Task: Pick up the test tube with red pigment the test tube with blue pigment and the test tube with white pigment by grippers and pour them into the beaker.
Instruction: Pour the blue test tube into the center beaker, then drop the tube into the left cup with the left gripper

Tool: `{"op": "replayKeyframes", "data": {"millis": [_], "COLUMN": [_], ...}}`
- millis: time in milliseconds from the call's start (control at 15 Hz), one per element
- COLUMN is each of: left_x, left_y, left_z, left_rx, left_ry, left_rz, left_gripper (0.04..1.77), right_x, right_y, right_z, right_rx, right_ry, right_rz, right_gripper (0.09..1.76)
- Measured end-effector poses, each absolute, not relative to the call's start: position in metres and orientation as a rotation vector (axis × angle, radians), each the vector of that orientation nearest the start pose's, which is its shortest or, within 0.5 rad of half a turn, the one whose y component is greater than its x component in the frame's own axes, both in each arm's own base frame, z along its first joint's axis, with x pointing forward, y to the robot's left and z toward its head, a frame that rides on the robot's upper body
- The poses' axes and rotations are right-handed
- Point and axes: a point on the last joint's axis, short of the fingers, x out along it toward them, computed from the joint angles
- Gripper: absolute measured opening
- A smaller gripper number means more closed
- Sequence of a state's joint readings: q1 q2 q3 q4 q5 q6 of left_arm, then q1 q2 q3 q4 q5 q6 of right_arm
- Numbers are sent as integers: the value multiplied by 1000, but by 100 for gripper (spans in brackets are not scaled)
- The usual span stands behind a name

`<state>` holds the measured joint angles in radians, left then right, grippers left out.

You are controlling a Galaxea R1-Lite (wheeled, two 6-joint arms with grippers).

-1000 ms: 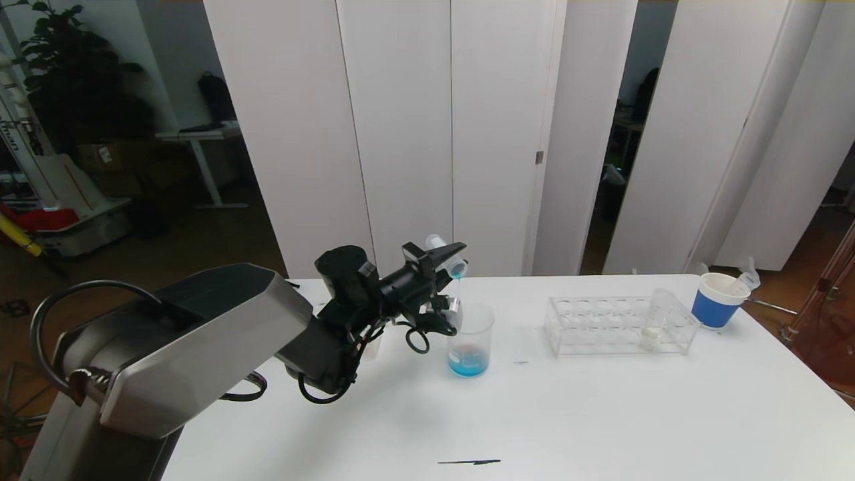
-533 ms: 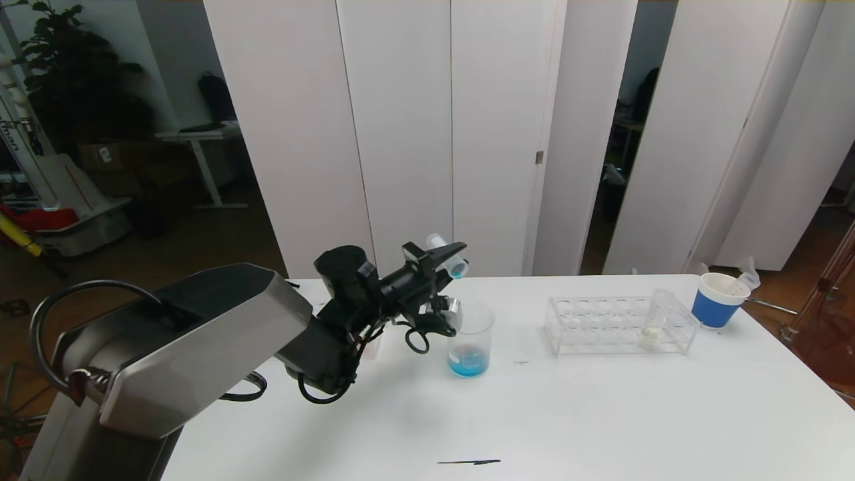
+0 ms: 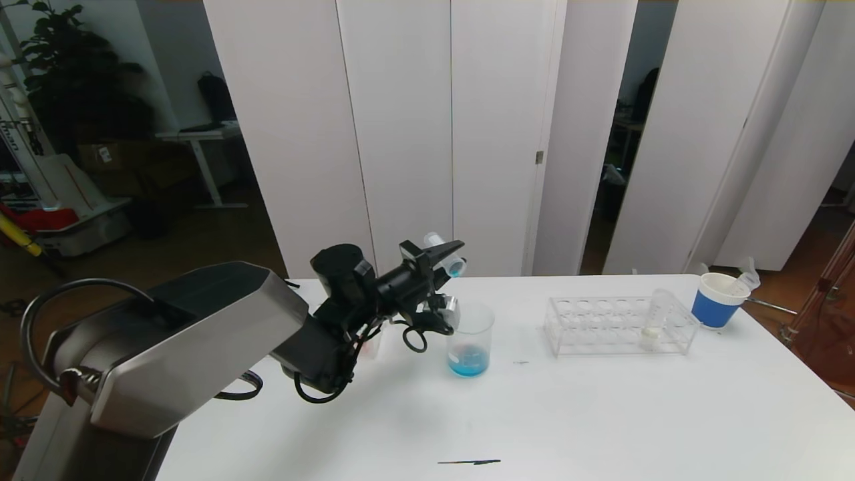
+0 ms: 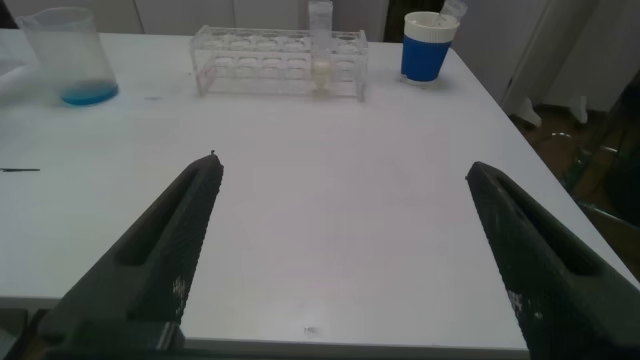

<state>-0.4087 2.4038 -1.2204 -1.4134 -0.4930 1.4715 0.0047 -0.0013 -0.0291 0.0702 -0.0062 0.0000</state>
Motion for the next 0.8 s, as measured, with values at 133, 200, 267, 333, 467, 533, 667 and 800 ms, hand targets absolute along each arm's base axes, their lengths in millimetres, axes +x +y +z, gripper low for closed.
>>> {"op": "replayKeyframes", "data": {"millis": [133,200,267,333,467,533,667,800], "left_x": [412,412,410,409,406,404,403,401], "left_y": [-186,-185,-184,-183,-181,-180,-177,-174], "left_z": [96,99,104,107,117,122,128,138], "left_rx": [1358,1351,1332,1303,1245,1221,1171,1070], "left_ry": [-840,-837,-831,-818,-804,-792,-723,-641], "left_rz": [-543,-541,-542,-553,-562,-570,-617,-667], "left_gripper": [60,60,60,60,60,60,60,60], "right_x": [-25,-25,-25,-25,-25,-25,-25,-25], "right_y": [0,0,0,0,0,0,0,0], "right_z": [76,76,76,76,76,76,76,76], "right_rx": [0,0,0,0,0,0,0,0], "right_ry": [40,40,40,40,40,40,40,40], "right_rz": [-1,-1,-2,-1,-1,-1,-2,-1], "right_gripper": [175,175,175,175,175,175,175,175]}}
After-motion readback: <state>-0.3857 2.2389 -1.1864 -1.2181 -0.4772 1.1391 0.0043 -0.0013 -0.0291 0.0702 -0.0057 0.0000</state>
